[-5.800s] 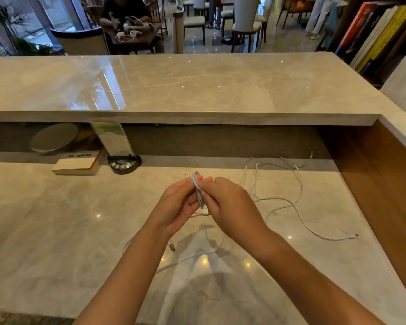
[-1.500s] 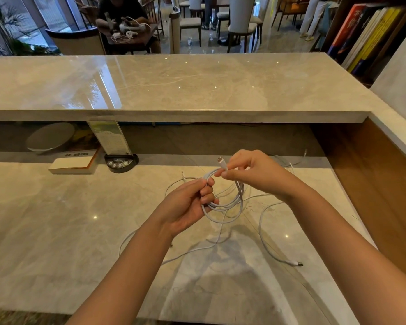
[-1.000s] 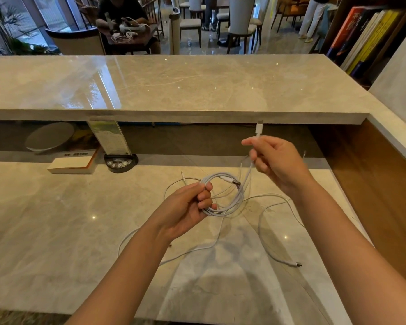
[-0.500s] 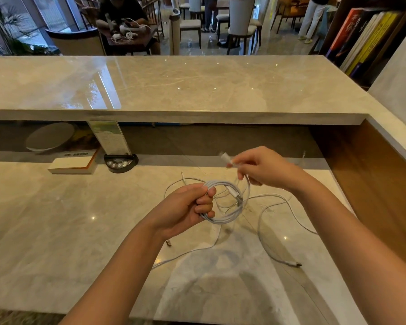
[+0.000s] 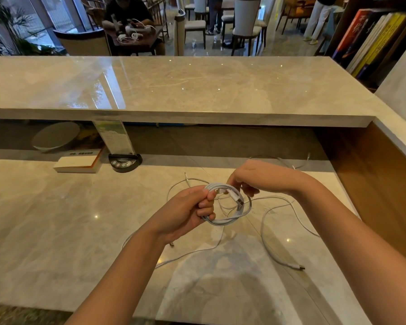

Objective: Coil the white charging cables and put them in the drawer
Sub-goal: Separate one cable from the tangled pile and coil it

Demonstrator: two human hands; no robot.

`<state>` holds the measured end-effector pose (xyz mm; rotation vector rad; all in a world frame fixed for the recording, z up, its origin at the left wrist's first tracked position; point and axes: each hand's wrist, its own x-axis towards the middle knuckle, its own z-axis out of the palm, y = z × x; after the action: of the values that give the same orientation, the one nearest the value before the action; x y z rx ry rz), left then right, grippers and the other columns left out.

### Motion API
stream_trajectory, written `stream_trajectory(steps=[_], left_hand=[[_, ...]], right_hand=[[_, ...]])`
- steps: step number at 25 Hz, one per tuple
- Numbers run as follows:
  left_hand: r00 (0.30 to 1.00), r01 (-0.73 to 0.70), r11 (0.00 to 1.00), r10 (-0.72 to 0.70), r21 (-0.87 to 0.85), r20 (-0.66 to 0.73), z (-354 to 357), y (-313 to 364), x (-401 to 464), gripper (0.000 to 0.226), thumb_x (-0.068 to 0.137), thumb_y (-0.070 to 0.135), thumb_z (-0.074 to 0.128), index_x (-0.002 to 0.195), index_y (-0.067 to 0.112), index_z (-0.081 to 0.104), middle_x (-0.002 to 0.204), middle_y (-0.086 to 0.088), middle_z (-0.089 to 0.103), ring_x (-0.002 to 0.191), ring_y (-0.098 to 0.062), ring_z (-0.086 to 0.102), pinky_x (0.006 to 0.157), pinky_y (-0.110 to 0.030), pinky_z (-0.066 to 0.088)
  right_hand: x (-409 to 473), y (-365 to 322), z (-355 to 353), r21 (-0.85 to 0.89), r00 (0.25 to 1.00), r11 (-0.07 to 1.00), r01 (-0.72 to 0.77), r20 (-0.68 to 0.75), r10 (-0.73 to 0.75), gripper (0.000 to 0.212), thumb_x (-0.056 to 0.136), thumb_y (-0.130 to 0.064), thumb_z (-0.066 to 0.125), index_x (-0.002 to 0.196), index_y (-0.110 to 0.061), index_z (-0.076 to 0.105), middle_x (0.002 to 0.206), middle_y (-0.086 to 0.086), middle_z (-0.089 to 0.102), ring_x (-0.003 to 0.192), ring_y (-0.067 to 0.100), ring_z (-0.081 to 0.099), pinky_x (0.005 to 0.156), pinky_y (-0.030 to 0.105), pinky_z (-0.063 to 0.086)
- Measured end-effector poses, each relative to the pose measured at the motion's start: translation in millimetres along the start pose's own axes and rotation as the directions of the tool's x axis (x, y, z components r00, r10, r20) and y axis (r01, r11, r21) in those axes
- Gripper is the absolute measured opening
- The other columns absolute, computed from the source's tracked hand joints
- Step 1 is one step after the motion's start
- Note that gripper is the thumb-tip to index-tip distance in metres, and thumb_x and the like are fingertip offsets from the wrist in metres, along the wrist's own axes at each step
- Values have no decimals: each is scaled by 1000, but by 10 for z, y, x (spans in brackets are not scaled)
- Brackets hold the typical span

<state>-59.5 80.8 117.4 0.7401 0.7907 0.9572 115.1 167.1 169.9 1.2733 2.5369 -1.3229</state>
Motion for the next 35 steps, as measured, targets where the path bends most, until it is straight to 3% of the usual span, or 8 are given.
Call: stream_trajectory(steps=[7, 11, 15, 19, 25, 29, 31, 35], left_hand=[[996, 84, 988, -87, -131, -17, 30, -42, 65, 22, 97, 13, 36, 85, 5, 52, 56, 2, 38, 48, -7, 35, 60, -24, 46], [976, 45, 981, -2, 191, -217, 59, -56, 71, 21, 95, 11, 45, 111, 13, 58, 78, 0, 60, 67, -10, 61, 74, -30, 56], [835, -85, 626, 469, 775, -287, 62, -75, 76, 21, 83, 19, 67, 97, 33, 59, 100, 18, 60, 88, 4, 61, 67, -11, 51], [719, -182, 414, 675, 892, -167, 9, -63, 110, 6, 84, 19, 65, 83, 23, 62, 85, 16, 59, 86, 3, 57, 70, -4, 46], [649, -151, 487, 705, 860, -285, -31, -36, 133, 8, 86, 15, 62, 85, 23, 60, 89, 18, 58, 86, 1, 59, 70, -4, 46], [806, -41, 894, 293, 445, -514, -48, -86, 194, 16, 90, 25, 57, 105, 20, 60, 100, 5, 68, 90, -13, 68, 76, -25, 56], [864, 73, 944, 101, 322, -493, -54, -186, 147, 20, 93, 24, 53, 107, 13, 63, 94, -3, 72, 86, -18, 70, 77, -30, 58], [870, 45, 956, 105, 291, -482, -113, -232, 115, 21, 93, 13, 51, 106, 6, 66, 79, -6, 67, 79, -17, 67, 73, -27, 58]], right_hand=[[-58, 7, 78, 162, 993, 980, 119, -35, -115, 12, 89, -12, 58, 98, -12, 66, 74, -1, 70, 58, 6, 57, 53, 13, 44], [-43, 108, 102, 190, 997, 981, 45, -77, -31, 13, 88, -12, 60, 95, -8, 69, 76, 5, 74, 50, 3, 53, 48, 15, 40], [-24, 139, 152, 227, 991, 974, 1, -131, 30, 11, 87, -14, 61, 93, -12, 70, 74, 1, 74, 50, 4, 53, 48, 16, 41], [-13, 101, 182, 250, 984, 968, -2, -173, 46, 11, 86, -15, 62, 92, -13, 72, 75, -1, 75, 45, -1, 48, 45, 12, 37], [-17, 158, 215, 237, 979, 971, -12, -197, 60, 12, 85, -14, 64, 92, -15, 74, 73, -3, 74, 60, 5, 62, 58, 20, 50], [24, 243, 320, 420, 930, 907, -39, -317, 186, 8, 83, -5, 62, 85, -6, 69, 70, 10, 72, 49, 10, 56, 46, 18, 47], [42, 277, 373, 447, 908, 892, -71, -340, 243, 6, 84, -5, 61, 85, -6, 66, 72, 13, 71, 47, 11, 57, 46, 21, 48], [86, 304, 446, 367, 903, 926, -82, -365, 225, 11, 83, -17, 68, 83, -6, 65, 68, 8, 72, 44, 13, 60, 43, 21, 48]])
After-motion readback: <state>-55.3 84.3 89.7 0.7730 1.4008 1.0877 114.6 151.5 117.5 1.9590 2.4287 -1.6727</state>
